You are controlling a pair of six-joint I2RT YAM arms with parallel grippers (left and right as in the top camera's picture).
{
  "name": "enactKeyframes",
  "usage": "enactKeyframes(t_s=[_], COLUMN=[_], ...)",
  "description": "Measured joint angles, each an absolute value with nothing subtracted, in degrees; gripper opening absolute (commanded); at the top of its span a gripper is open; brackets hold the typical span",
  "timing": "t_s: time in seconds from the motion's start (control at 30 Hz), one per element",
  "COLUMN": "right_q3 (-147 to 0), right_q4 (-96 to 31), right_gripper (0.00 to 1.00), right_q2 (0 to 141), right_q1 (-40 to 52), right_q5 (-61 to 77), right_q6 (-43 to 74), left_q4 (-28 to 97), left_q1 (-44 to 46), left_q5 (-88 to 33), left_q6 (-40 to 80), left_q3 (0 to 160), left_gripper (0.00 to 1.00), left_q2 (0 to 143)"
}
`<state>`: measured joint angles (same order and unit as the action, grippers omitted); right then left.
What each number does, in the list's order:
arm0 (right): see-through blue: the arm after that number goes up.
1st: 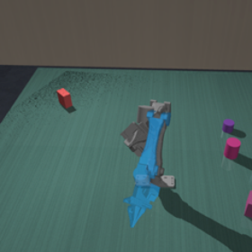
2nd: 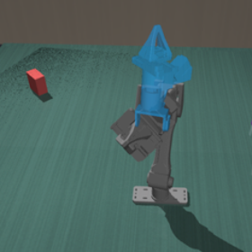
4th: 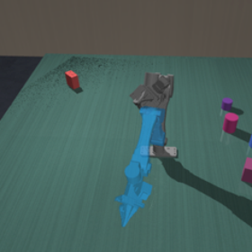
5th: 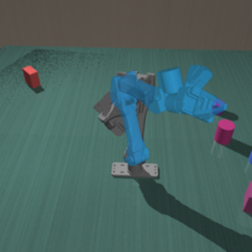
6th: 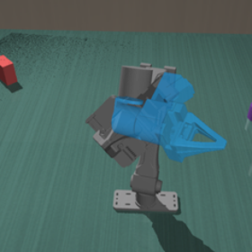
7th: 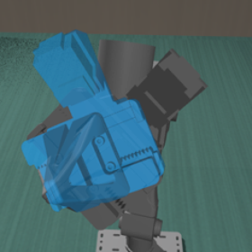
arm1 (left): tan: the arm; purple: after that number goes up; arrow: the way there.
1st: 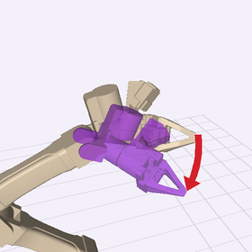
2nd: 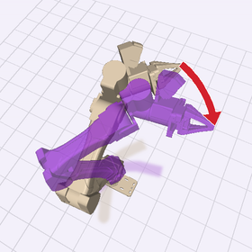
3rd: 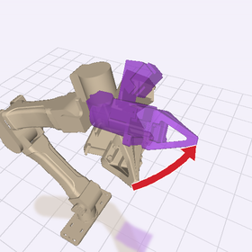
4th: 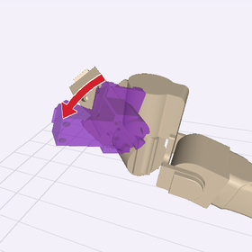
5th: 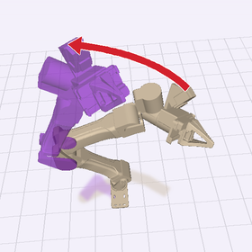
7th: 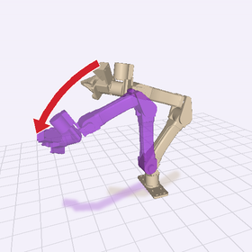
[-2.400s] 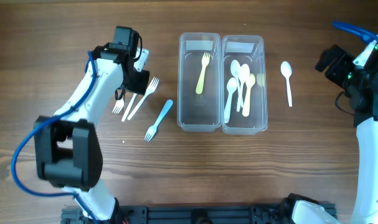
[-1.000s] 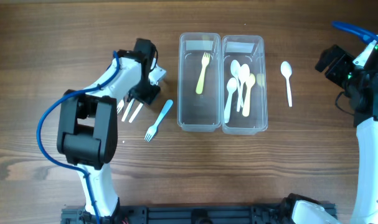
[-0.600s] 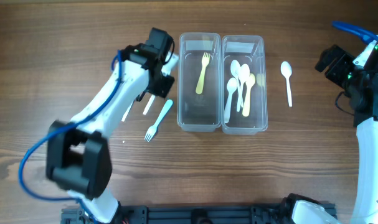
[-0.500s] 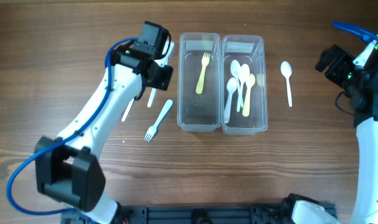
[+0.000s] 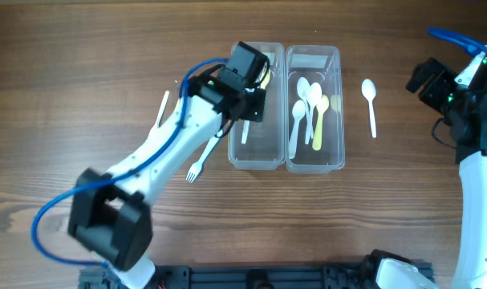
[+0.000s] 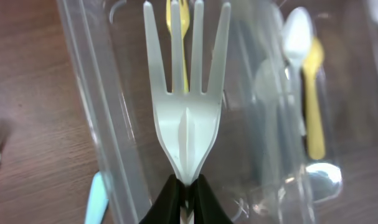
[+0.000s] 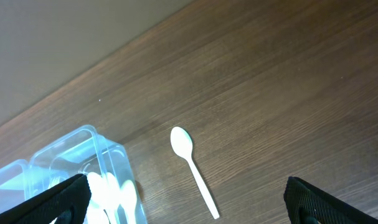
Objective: Pack container
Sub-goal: 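Carry the white fork into the left container and release it, then return the left gripper to the white forks and grasp one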
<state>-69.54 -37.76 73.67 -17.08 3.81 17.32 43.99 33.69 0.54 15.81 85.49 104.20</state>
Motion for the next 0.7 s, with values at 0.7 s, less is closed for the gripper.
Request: enactKeyframes(t_s=[0.7], right_q3=[-69.5], right_q4=[-37.8], right_gripper=[1.0], right_q2=[73.7], right_q1=[-17.1], right_q5=[3.8], right_q6=[17.3], left_q4=[60.1], left_q1=[26.2], left_q5=[13.3], left_q6=[-0.8], left_q3=[89.7], left_gripper=[0.52], left_q2=[96.6])
